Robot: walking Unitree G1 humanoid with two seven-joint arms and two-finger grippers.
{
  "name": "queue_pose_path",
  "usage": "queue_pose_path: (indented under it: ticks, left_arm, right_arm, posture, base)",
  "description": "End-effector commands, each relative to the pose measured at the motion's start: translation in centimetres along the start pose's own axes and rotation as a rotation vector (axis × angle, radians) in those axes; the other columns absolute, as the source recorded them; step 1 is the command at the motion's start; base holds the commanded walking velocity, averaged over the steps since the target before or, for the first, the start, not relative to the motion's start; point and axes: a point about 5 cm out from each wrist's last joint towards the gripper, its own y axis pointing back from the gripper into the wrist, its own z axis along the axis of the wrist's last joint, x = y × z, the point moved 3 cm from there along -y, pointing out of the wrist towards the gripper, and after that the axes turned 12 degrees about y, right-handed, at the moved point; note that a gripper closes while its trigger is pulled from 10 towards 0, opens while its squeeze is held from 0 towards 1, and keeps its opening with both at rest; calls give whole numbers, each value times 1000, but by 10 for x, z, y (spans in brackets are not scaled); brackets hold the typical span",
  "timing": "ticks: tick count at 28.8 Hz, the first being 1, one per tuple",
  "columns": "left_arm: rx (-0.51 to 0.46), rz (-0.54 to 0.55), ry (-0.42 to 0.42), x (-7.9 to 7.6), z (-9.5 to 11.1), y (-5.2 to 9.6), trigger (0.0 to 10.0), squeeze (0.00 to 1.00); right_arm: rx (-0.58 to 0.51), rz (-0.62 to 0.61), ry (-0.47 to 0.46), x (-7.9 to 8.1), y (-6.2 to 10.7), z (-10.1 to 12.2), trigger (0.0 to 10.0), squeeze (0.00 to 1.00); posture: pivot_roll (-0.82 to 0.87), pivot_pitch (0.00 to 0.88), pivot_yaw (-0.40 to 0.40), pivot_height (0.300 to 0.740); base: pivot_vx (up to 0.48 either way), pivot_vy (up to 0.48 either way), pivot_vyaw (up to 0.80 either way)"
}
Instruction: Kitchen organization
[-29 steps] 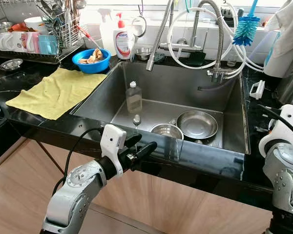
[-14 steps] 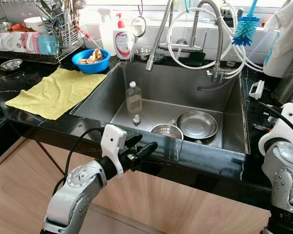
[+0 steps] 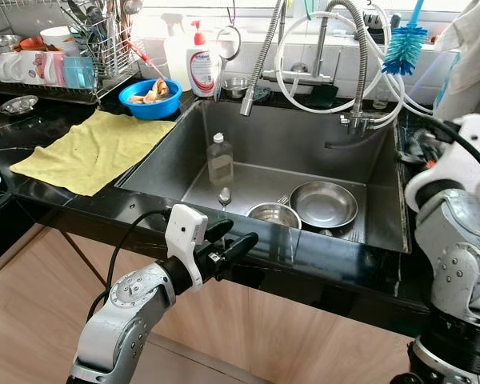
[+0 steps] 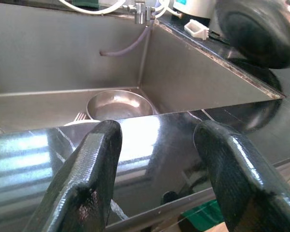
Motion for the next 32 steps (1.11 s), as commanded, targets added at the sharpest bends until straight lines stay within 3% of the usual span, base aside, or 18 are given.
queue_pose_path:
  ticks: [1,5,10,11,13,15,17,22,28,32]
  left_arm:
    - [-3,11,-7,3,1,0,10000,0]
    - [-8,16,-7,4,0,0,10000,0]
    - [-21,21,-5,4,1,-1,10000,0]
    - [-20,23,-3,4,0,-1,10000,0]
    - [-19,21,-2,3,-1,-2,10000,0]
    - [-22,17,0,2,0,-3,10000,0]
    - [-22,12,3,2,0,-4,10000,0]
    - [-23,9,2,1,0,-5,10000,0]
    - [-24,0,14,-3,-2,-6,10000,0]
    - [-6,-16,18,-5,-4,-5,10000,0]
  right_arm:
    - [-99,58,-16,12,3,22,10000,0]
    - [-153,133,-19,22,2,30,10000,0]
    - [-219,268,-87,39,-2,39,10000,0]
    - [-239,380,-95,55,-7,37,10000,0]
    - [-240,433,-100,63,-11,31,10000,0]
    - [-235,462,-127,67,-19,25,10000,0]
    - [-227,506,-210,71,-36,21,10000,0]
    - [-182,543,-279,75,-56,12,10000,0]
    - [-89,581,-310,83,-82,-10,10000,0]
    - [-33,569,-317,84,-88,-22,10000,0]
  posture:
    - [-54,0,18,740]
    - [-59,0,16,740]
    - [-57,0,11,740]
    - [-63,0,11,740]
    - [-58,0,10,740]
    - [-58,0,10,740]
    - [-56,0,9,740]
    - [-47,0,2,740]
    - [-33,0,-4,740]
    - [-28,0,-6,740]
  base:
    - [0,0,0]
    - [0,0,0]
    - [0,0,0]
    - [0,0,0]
    - [0,0,0]
    - [0,0,0]
    - [0,0,0]
    - [0,0,0]
    - [0,0,0]
    - [0,0,0]
